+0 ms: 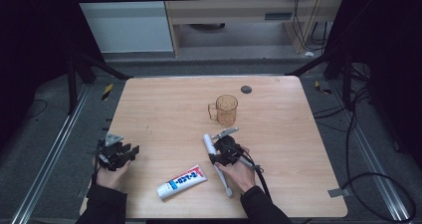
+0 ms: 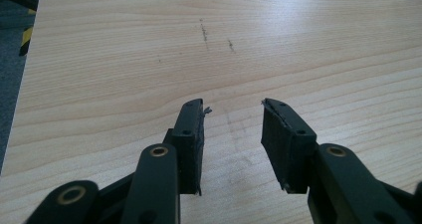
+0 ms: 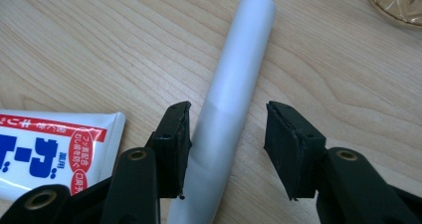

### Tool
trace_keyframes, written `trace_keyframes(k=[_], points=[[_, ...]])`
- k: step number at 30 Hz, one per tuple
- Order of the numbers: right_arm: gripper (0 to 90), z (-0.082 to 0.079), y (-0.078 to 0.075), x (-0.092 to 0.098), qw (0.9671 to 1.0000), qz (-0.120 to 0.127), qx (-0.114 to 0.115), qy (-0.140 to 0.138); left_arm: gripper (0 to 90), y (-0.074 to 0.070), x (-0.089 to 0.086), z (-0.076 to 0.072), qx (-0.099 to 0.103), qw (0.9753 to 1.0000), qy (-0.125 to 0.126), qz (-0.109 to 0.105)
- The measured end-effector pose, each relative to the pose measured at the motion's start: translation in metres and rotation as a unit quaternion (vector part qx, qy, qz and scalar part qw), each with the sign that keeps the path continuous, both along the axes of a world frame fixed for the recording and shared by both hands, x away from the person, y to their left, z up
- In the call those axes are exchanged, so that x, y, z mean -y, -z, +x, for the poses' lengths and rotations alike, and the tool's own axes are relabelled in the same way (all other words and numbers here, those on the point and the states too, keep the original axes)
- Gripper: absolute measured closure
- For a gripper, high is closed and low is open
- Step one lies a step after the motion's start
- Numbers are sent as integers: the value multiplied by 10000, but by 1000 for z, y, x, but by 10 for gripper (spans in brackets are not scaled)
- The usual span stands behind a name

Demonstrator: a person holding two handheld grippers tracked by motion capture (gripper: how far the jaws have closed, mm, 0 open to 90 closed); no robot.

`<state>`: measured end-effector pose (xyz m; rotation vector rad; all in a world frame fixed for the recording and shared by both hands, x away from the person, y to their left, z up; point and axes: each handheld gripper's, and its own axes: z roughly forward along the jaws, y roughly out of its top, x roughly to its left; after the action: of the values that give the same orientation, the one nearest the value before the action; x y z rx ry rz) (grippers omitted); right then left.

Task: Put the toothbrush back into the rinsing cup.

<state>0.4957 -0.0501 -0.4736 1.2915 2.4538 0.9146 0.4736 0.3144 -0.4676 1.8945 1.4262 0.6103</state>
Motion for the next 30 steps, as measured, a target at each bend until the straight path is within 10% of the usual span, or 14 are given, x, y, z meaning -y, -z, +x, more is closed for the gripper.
trace_keyframes(k=[30], points=[[660,6,6,-10,9984,-326,-448,-97,599,1,0,1,-23,10000,12,2]])
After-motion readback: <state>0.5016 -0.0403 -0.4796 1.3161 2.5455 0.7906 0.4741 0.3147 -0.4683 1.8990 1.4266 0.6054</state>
